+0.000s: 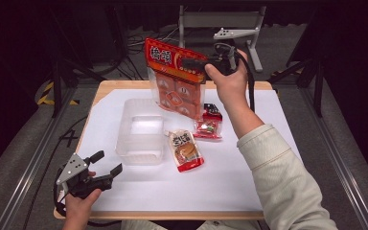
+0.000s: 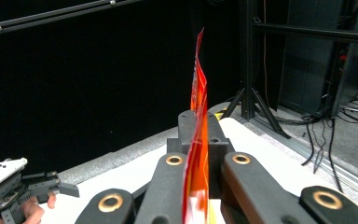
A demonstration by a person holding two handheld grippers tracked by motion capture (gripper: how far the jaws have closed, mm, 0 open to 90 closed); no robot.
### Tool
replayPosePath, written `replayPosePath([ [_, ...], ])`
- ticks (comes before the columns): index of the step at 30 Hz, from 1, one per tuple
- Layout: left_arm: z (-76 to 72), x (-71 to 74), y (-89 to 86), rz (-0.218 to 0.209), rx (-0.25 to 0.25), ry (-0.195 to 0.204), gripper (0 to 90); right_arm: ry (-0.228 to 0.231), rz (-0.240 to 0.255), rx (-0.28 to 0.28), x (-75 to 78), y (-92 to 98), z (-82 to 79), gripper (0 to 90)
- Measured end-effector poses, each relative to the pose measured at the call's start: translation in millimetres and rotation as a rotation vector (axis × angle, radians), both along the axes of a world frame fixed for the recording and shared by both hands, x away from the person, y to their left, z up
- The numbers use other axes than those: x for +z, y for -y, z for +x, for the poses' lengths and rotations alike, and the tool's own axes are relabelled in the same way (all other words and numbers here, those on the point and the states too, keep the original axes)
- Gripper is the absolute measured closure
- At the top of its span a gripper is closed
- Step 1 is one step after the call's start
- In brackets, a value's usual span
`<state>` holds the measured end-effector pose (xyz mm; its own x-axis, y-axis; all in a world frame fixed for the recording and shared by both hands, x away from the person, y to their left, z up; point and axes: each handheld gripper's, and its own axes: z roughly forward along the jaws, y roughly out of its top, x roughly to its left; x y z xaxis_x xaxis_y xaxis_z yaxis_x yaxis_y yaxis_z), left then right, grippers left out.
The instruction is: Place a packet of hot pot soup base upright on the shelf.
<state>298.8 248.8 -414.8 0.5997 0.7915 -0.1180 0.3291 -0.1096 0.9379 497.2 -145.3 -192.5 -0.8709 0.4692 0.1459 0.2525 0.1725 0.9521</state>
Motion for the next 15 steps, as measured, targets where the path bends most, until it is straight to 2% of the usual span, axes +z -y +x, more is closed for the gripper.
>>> replayPosePath([
  [9, 2.7, -0.2, 2.2, 0.002, -0.013, 0.003, 16.8, -0.006, 0.046, 0.001, -5.2, -17.0, 8.0, 90.0],
  [15, 3.9, 0.5, 2.9, -0.001, -0.021, 0.004, 16.7, 0.002, 0.042, -0.001, -5.1, -30.2, 10.2, 90.0],
])
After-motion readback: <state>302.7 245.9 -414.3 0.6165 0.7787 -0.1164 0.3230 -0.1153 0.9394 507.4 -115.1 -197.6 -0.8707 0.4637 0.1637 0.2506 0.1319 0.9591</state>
